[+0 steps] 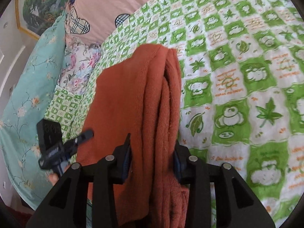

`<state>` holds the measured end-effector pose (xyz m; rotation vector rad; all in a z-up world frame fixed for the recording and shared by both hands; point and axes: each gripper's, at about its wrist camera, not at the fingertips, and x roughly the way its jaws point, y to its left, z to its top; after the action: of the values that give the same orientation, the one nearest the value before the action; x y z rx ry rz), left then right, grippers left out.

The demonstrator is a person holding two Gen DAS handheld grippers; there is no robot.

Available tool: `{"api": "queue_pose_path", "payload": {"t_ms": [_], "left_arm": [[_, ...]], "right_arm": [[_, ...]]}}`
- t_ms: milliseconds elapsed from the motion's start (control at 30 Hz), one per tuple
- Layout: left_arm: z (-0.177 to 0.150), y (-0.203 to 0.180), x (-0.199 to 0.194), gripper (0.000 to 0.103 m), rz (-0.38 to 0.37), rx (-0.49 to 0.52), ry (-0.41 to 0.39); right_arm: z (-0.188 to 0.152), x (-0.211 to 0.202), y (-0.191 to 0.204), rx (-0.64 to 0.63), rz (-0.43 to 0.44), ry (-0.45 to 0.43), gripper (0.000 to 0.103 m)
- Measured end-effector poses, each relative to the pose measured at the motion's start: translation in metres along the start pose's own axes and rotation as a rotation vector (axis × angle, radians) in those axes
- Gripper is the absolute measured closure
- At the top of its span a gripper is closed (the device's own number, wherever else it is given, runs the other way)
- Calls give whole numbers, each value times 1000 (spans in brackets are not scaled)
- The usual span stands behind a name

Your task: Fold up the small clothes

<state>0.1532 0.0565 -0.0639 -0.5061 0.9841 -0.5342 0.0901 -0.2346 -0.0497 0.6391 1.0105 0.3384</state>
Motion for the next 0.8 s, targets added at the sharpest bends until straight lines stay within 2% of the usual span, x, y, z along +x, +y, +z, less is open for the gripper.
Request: {"api": "queue_pose_path", "payload": {"t_ms": [100,167,200,267,367,467,567,667,800], "left_arm": [[26,10,9,51,8,-27,-13],[52,13,19,53,40,-20,-27],[65,12,23,56,68,-11,-43],[90,13,32,83,110,0,-59],[125,19,41,86,133,-16,-82],[146,15,37,89,154,-24,-119],[140,5,19,87,149,1,-153],[113,-4,0,85,136,28,-158],[67,-20,-22,85,82,51,-152]], "right_arm": [[-2,-13,-2,8,-11,-28,63],[-4,-22,-2,3,-28,-45,63],[-4,-27,-1,3,-32,-53,63],[-4,-35,0,4,-31,-68,63],[-5,-45,5,-8,-27,-84,63],[-3,-51,15,-29,-22,-98,63],[-1,-51,22,-43,-18,-106,63],[4,-44,25,-50,-24,-102,63],[15,-34,26,-58,-40,-100,63]]}}
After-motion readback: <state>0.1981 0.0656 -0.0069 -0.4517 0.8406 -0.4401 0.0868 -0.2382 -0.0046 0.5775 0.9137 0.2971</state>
